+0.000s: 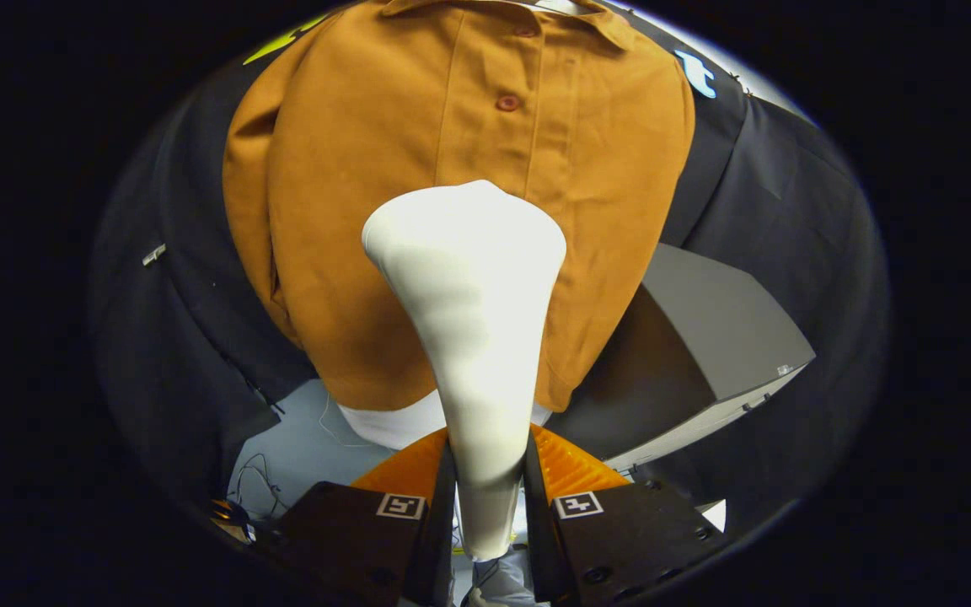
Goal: Iron the clothes twice with a garment steamer, once on the left side and once on the right side.
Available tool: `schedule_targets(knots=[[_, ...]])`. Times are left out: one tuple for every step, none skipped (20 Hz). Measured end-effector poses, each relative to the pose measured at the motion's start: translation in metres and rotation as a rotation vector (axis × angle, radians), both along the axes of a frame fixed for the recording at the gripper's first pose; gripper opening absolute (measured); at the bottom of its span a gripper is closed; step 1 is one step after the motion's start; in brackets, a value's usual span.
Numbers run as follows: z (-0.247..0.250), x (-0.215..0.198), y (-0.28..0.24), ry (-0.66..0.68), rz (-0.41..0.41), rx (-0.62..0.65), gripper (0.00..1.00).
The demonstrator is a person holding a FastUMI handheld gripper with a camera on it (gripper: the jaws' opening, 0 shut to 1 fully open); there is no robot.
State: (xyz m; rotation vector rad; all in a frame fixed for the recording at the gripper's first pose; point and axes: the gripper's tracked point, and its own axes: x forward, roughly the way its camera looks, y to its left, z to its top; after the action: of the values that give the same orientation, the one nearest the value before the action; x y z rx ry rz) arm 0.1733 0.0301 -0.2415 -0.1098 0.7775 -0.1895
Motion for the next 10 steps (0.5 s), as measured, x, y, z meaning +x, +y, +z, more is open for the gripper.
schedule_targets(knots=[[0.008,0.002,-0.005,-0.018,0.0,0.003,0.41],[0.018,0.001,-0.008,-0.039,-0.002,0.003,0.41],[0.03,0.002,-0.011,-0.06,-0.004,0.0,0.41],[0.04,0.002,-0.016,-0.082,-0.009,-0.004,0.41],[0.049,-0.001,-0.021,-0.105,-0.014,-0.004,0.41],[0.059,-0.001,-0.025,-0.127,-0.019,-0.003,0.41],[0.072,-0.001,-0.03,-0.152,-0.026,-0.002,0.41],[0.081,-0.002,-0.034,-0.172,-0.033,-0.003,0.41],[0.092,0.0,-0.039,-0.196,-0.039,-0.004,0.41],[0.104,0.002,-0.044,-0.221,-0.044,-0.006,0.41]])
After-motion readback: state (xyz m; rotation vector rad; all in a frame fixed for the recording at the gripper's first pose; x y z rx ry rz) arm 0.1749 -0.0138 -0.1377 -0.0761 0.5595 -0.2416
